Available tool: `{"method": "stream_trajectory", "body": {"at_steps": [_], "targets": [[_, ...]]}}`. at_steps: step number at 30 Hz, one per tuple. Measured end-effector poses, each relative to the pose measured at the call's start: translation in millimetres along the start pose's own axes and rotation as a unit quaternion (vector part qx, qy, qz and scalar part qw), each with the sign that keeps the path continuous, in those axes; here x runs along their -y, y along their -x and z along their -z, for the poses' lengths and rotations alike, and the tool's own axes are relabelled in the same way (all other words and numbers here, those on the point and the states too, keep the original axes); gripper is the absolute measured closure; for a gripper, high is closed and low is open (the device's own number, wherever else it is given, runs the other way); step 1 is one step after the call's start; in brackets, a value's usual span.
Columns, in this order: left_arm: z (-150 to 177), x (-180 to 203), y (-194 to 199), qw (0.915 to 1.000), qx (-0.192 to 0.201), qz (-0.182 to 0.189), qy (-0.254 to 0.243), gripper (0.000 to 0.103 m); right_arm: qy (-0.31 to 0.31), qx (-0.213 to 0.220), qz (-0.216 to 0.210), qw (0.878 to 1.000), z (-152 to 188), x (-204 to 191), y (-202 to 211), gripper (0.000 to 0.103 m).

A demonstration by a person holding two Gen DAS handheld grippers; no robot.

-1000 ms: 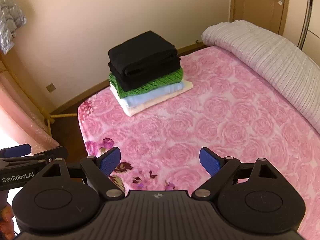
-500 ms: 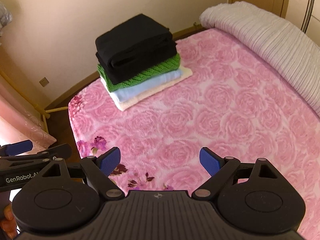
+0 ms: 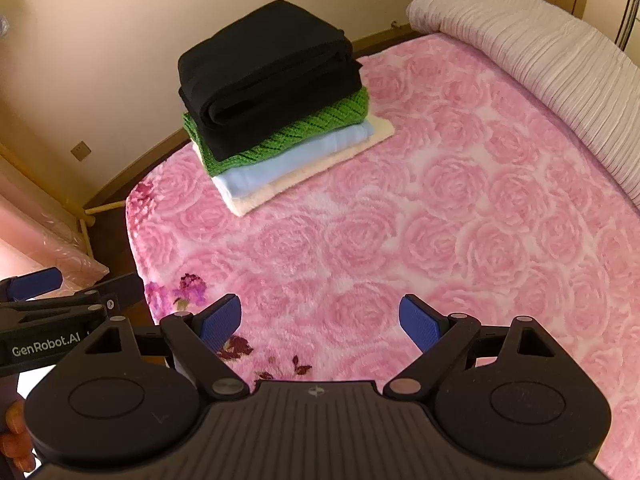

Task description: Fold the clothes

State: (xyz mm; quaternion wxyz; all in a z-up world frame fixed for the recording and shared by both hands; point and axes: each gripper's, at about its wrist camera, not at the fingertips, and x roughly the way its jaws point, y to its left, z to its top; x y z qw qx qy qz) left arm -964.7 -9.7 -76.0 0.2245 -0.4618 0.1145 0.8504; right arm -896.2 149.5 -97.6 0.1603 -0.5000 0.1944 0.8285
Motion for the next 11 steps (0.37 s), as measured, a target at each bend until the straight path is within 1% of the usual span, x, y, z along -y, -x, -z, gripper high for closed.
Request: {"method": "stream_trajectory", "body": {"at_steps": [6,11], "targets": [[-6.6,0.6,-8.1,1.0000,0.006,-0.005,0.001,0.001,-0.003,-0.007,0.000,1.000,-7.3,3.2,-8.6,0.014],[-9.6,2.5,-7.1,0.9999,0.013,-0.011,-0.003,0.001,-0.006,-0.009,-0.003,1.000,-9.7,5.2,-10.6,0.014]]}}
